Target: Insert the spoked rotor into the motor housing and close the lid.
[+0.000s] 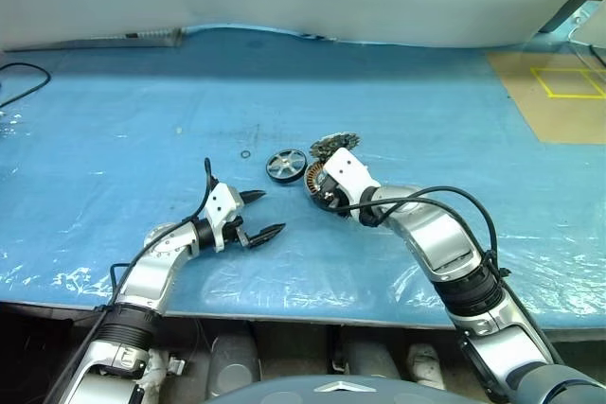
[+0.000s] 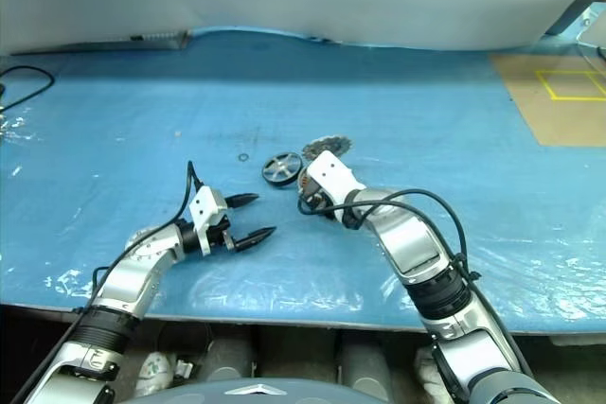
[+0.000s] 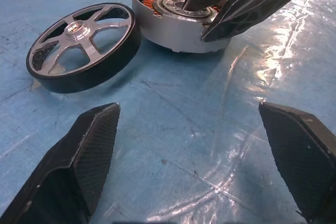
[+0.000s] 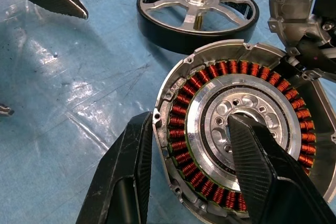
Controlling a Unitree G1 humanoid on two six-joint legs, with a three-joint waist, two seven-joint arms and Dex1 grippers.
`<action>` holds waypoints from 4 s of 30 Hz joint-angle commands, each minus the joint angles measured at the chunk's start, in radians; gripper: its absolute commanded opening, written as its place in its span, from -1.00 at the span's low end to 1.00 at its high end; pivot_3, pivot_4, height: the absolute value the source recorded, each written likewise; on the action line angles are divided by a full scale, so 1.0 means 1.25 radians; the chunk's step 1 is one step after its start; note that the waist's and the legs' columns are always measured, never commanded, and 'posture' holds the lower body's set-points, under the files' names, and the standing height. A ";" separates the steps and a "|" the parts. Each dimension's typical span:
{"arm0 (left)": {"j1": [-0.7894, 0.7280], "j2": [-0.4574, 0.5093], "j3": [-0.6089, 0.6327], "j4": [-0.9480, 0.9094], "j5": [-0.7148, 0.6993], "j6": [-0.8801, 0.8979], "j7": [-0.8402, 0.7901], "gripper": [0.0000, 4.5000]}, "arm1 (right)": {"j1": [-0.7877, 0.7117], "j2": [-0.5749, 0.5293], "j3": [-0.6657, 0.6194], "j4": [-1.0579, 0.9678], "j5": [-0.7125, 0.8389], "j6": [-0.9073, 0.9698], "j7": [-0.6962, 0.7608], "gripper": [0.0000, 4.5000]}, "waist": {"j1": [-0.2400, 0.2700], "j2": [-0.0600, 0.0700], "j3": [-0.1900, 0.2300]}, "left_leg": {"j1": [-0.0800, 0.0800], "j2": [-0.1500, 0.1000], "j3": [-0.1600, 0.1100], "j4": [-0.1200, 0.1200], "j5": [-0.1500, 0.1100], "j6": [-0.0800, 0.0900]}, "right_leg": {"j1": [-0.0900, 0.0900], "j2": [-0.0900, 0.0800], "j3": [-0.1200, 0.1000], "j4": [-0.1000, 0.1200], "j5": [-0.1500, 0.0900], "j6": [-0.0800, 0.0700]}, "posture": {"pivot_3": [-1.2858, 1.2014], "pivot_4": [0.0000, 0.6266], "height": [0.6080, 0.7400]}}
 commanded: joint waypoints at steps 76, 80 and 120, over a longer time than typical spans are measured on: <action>-0.583 -0.082 0.093 0.912 0.242 -0.121 0.244 0.60 | 0.327 0.017 -0.247 0.063 0.128 -0.638 0.045 1.00 | 0.028 0.000 0.001 | -0.009 -0.002 -0.005 0.000 0.000 0.000 | 0.000 -0.002 -0.006 -0.006 0.001 0.002 | 0.03 -0.52 1.00; -0.562 -0.079 0.092 0.910 0.244 -0.116 0.241 0.00 | 0.323 0.018 -0.245 0.066 0.128 -0.637 0.045 1.00 | 0.026 0.000 0.001 | -0.007 -0.002 -0.005 0.000 0.000 0.000 | 0.003 -0.002 -0.005 -0.006 0.001 0.001 | 0.03 -0.52 1.00; -0.354 -0.109 -0.052 0.112 0.051 0.072 -0.149 -0.71 | 0.400 0.009 -0.263 0.069 0.141 -0.707 0.058 1.00 | 0.023 0.000 0.001 | -0.011 -0.002 -0.002 -0.007 0.000 0.001 | -0.006 -0.002 -0.005 -0.009 0.000 0.001 | 0.03 -0.52 1.00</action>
